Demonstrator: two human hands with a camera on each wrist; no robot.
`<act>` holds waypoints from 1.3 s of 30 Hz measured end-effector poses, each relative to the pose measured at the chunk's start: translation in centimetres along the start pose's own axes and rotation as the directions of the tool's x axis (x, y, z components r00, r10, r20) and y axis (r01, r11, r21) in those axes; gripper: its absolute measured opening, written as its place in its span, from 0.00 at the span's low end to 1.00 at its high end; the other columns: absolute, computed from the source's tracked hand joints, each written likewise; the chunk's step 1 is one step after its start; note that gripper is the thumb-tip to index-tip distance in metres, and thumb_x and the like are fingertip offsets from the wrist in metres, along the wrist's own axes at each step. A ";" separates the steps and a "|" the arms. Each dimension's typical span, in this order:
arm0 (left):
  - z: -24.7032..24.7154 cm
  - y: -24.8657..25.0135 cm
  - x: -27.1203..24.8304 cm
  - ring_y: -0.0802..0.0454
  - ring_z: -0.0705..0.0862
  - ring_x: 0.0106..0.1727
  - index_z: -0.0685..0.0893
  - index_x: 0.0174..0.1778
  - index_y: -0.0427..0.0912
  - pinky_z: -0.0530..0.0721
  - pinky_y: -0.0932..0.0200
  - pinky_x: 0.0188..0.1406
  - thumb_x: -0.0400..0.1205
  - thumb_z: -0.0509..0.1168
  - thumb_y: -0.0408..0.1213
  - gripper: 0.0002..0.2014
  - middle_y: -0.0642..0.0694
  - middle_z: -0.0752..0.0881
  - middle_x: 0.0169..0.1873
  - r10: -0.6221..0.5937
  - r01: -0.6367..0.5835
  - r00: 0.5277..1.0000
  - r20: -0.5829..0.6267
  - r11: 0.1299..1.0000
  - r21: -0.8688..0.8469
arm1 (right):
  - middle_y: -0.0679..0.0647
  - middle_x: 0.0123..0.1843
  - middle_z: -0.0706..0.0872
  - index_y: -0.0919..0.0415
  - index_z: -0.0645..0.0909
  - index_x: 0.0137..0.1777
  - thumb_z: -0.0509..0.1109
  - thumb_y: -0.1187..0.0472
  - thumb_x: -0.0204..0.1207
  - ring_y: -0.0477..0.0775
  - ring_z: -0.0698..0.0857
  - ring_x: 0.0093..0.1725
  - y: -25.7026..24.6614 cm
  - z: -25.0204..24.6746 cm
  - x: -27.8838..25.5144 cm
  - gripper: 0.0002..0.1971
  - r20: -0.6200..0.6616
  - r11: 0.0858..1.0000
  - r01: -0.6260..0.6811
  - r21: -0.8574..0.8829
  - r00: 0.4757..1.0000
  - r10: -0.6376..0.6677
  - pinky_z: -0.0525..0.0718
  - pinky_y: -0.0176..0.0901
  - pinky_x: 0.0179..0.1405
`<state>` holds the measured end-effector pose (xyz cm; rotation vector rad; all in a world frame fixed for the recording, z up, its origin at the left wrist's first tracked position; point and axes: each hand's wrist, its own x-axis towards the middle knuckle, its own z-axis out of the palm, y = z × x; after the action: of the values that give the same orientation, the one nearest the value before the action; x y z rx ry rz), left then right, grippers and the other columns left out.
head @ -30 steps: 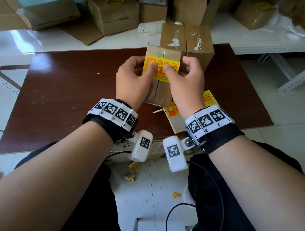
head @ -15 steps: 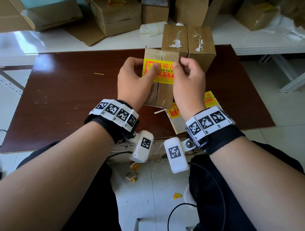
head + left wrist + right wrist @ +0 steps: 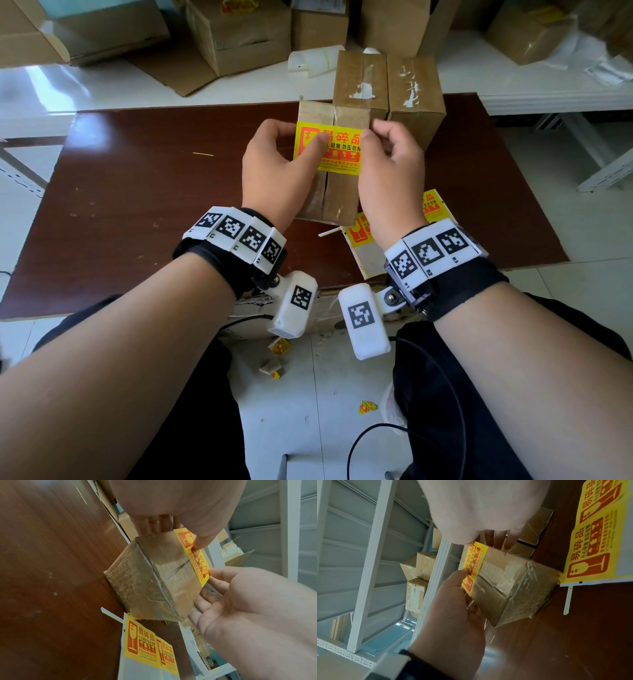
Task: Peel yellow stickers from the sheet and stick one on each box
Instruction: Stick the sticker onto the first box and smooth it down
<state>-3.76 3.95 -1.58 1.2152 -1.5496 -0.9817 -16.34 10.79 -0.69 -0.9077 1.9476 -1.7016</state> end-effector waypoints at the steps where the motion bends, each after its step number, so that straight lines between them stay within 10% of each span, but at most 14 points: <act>1: -0.1 0.0 0.1 0.56 0.91 0.53 0.88 0.52 0.48 0.90 0.49 0.58 0.81 0.74 0.52 0.11 0.55 0.93 0.47 0.006 -0.006 1.000 -0.002 1.000 -0.006 | 0.47 0.67 0.91 0.56 0.88 0.74 0.72 0.52 0.92 0.47 0.89 0.67 0.0 -0.1 -0.1 0.15 0.007 1.000 -0.002 0.009 1.000 0.002 0.89 0.55 0.74; 8: 0.1 -0.1 0.3 0.62 0.86 0.40 0.89 0.50 0.43 0.85 0.61 0.45 0.83 0.68 0.43 0.08 0.56 0.89 0.39 -0.009 0.009 1.000 0.000 0.997 -0.083 | 0.45 0.66 0.92 0.45 0.81 0.72 0.85 0.39 0.70 0.49 0.92 0.68 0.4 0.5 -0.6 0.32 0.042 0.999 0.009 -0.040 0.999 -0.007 0.92 0.59 0.70; 15: 0.0 -0.1 0.4 0.59 0.89 0.45 0.90 0.51 0.44 0.85 0.59 0.48 0.84 0.69 0.43 0.08 0.54 0.92 0.43 -0.027 0.027 1.000 -0.002 0.998 -0.065 | 0.49 0.70 0.91 0.56 0.87 0.76 0.69 0.54 0.94 0.48 0.88 0.70 0.1 0.4 0.0 0.15 0.001 1.000 0.002 -0.017 1.000 -0.002 0.87 0.56 0.77; 24: 0.0 0.0 0.2 0.59 0.87 0.44 0.89 0.49 0.44 0.86 0.56 0.48 0.81 0.69 0.47 0.11 0.56 0.90 0.41 -0.019 0.018 1.000 -0.020 0.998 -0.062 | 0.46 0.64 0.93 0.51 0.85 0.72 0.86 0.37 0.67 0.48 0.93 0.65 0.5 0.8 -0.5 0.35 0.027 1.000 0.018 -0.009 0.999 -0.018 0.93 0.58 0.68; 34: -0.2 0.4 0.1 0.50 0.89 0.49 0.87 0.47 0.48 0.89 0.44 0.55 0.81 0.68 0.48 0.08 0.52 0.90 0.43 -0.030 0.027 0.999 -0.042 0.998 -0.058 | 0.40 0.59 0.89 0.56 0.88 0.72 0.71 0.54 0.93 0.37 0.88 0.60 0.0 0.1 -0.1 0.13 -0.002 1.000 0.029 0.011 1.000 -0.029 0.86 0.33 0.64; 39: -0.1 0.5 0.0 0.48 0.89 0.49 0.86 0.46 0.50 0.89 0.41 0.55 0.80 0.68 0.50 0.08 0.51 0.90 0.43 -0.031 0.029 0.998 -0.046 0.998 -0.051 | 0.42 0.61 0.92 0.50 0.84 0.69 0.85 0.48 0.80 0.41 0.91 0.63 0.0 0.4 -0.6 0.22 0.040 0.998 0.048 0.031 0.998 -0.050 0.91 0.51 0.71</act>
<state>-3.76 4.04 -1.03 1.2210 -1.4656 -0.9998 -15.59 10.91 -0.83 -0.9789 1.8828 -1.7216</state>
